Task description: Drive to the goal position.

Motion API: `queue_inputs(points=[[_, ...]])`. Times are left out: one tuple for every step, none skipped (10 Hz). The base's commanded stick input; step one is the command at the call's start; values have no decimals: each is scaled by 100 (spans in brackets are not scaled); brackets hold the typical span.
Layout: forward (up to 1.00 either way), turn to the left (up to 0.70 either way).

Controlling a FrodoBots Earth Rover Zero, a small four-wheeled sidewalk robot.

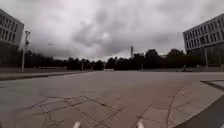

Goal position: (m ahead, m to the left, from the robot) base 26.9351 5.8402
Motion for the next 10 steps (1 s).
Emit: queue_inputs(points=[[100, 0], [100, 0], [100, 0], [100, 0], [100, 0], [100, 0], [100, 0], [100, 0], [100, 0], [100, 0]])
